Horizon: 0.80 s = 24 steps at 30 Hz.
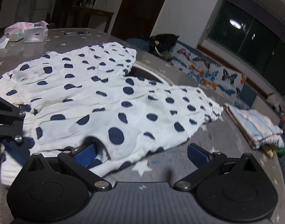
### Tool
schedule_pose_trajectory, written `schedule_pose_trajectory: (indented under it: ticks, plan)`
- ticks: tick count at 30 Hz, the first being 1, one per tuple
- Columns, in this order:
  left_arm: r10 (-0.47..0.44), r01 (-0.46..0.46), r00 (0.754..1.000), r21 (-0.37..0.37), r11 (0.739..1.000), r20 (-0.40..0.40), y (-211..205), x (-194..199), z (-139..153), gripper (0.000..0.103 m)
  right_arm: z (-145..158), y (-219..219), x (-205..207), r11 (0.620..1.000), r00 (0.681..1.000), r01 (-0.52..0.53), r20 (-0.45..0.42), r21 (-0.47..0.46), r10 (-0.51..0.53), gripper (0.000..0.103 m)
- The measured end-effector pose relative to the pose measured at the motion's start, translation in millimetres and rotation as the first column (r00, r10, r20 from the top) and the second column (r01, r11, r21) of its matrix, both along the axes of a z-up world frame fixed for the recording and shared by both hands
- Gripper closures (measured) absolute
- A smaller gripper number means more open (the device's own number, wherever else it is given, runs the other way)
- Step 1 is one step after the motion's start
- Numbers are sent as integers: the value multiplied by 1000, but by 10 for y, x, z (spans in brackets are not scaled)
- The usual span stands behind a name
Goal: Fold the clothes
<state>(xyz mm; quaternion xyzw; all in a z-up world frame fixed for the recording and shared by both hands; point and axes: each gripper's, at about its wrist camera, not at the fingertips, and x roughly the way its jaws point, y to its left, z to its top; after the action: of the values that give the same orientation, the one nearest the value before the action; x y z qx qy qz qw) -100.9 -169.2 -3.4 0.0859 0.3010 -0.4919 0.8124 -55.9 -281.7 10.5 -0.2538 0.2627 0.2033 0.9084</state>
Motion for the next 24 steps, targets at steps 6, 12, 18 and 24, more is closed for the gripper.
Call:
schedule_pose_trajectory:
  ticks: [6,12,18,24]
  plan:
    - [1,-1,1000,1,1000,2,-3,-8,-6,6,-66,98,54,999,994,5,113,-42,0,0]
    - [1,-1,1000,-1,1000,6,6,-25,-7,6,-159,240,98,990,971,8,238,-143,26,0]
    - [-1,1,1000,-3,1000,7,15,-32,-3,6,-89,184,124,993,983,-9,183,-116,31,0]
    - [0,0,1000,-8,1000,5,27,-28,1,5,-33,133,-94,988,982,-50,170,-148,76,1]
